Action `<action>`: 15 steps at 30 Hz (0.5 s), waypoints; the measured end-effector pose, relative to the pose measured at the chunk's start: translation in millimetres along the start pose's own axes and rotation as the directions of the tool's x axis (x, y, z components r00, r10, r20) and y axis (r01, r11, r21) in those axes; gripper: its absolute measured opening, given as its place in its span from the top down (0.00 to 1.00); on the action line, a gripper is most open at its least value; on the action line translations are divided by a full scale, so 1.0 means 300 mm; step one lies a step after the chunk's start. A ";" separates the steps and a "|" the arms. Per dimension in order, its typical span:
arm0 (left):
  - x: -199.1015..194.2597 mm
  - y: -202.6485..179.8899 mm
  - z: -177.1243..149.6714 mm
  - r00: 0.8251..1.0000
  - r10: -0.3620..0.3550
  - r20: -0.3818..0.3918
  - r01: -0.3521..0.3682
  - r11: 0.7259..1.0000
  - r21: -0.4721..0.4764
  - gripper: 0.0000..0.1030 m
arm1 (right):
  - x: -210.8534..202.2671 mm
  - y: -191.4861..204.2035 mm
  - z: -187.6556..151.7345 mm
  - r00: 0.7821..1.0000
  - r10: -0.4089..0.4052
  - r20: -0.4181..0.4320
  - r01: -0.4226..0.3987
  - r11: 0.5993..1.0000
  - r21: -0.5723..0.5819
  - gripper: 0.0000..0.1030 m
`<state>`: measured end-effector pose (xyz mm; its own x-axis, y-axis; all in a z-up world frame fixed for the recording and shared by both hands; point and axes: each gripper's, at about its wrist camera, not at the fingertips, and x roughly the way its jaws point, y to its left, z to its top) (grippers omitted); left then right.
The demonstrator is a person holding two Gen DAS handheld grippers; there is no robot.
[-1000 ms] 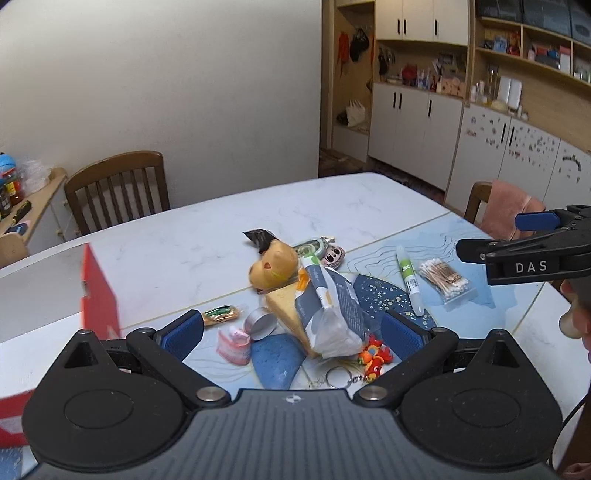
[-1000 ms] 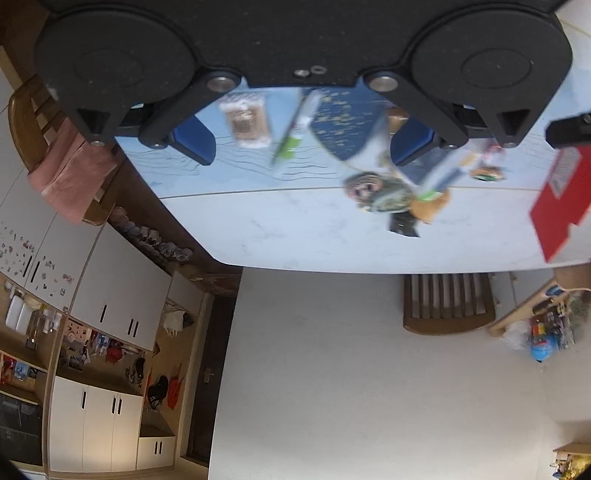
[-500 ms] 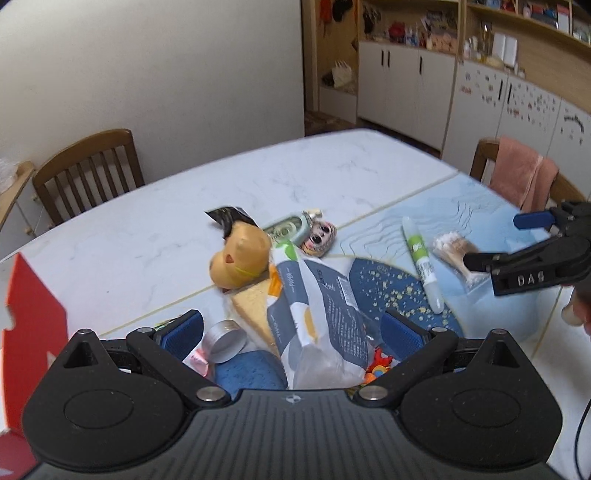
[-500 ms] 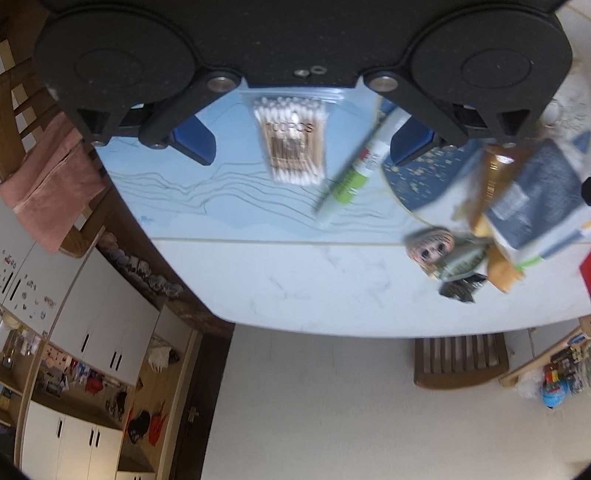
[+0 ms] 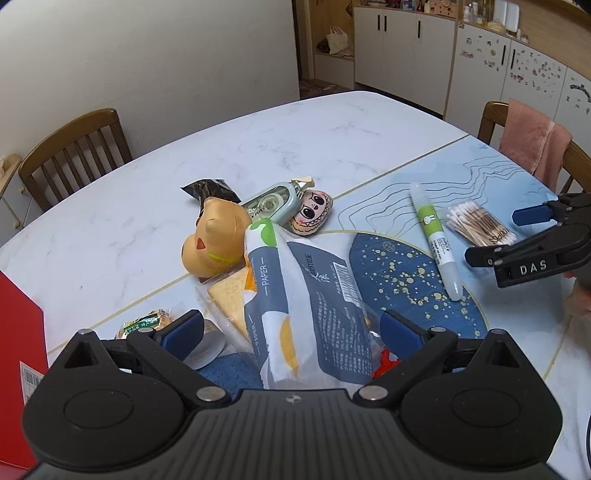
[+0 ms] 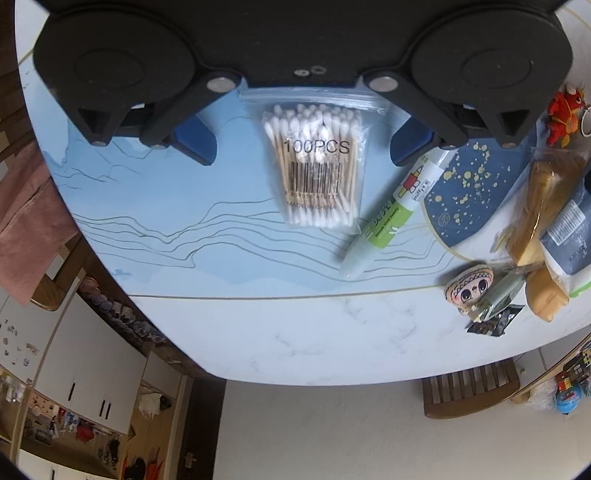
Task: Organize objects
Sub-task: 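Grasp the cotton swab bag with the right tool while the left tool grasps the tissue pack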
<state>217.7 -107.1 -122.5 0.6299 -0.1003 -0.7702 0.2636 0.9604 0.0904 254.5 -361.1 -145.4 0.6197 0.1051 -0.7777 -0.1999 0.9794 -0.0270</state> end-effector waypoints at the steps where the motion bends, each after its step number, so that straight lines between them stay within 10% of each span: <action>1: 0.001 -0.001 0.000 1.000 0.003 0.001 -0.003 1.000 -0.002 0.02 | 0.003 0.001 0.001 1.000 0.003 -0.001 -0.003 1.000 -0.002 0.04; 15: 0.000 -0.015 0.006 1.000 0.018 0.008 -0.018 1.000 -0.005 0.29 | 0.026 0.018 0.014 0.999 0.037 -0.016 -0.037 0.999 -0.014 0.06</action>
<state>217.8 -111.9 -121.9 0.6402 -0.0851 -0.7635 0.2487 0.9633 0.1012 261.4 -354.2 -148.9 0.5998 0.1382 -0.7881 -0.2334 0.9724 -0.0071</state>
